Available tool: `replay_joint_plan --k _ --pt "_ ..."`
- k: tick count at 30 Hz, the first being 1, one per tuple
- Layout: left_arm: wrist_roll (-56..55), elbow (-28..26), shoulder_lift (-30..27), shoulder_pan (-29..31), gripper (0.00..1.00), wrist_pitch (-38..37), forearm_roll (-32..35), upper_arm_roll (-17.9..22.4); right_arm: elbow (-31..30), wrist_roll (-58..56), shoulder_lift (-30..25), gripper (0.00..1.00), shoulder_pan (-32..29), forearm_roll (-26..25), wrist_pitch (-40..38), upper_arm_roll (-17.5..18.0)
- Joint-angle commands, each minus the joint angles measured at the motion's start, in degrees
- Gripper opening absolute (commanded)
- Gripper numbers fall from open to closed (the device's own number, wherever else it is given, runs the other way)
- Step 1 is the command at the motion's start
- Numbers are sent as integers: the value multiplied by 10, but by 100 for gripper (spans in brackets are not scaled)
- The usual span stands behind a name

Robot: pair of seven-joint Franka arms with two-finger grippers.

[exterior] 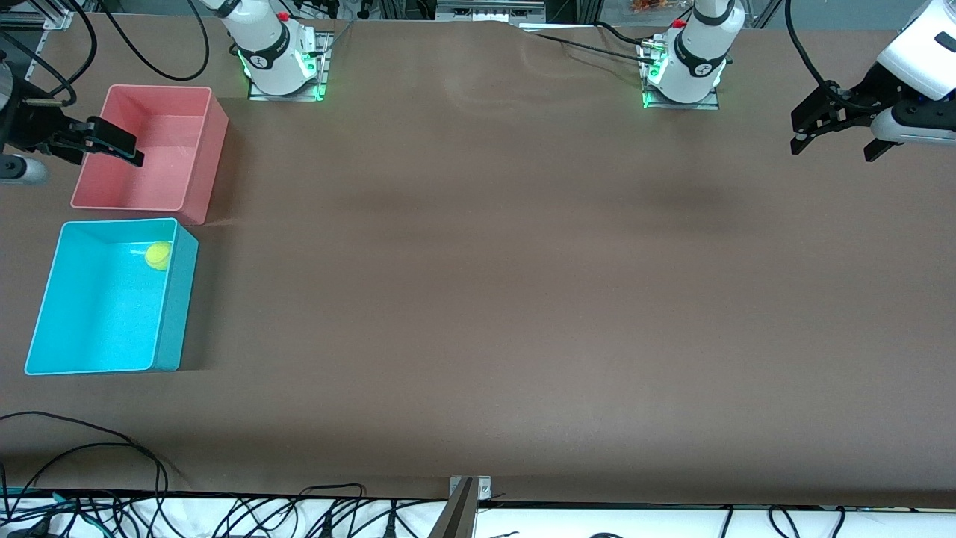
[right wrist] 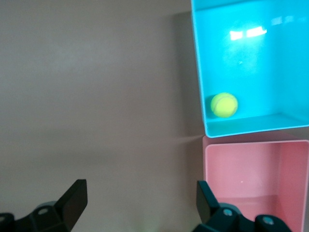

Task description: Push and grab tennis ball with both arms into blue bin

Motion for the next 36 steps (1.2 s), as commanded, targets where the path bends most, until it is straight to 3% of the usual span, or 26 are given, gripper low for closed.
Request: replay_joint_plan --k 1,36 --pt "-4 21 9 0 100 -9 -7 0 19 -4 18 100 0 -9 -15 -2" --pt "-2 21 9 -2 100 -10 -7 0 34 -35 28 100 3 -12 -18 1"
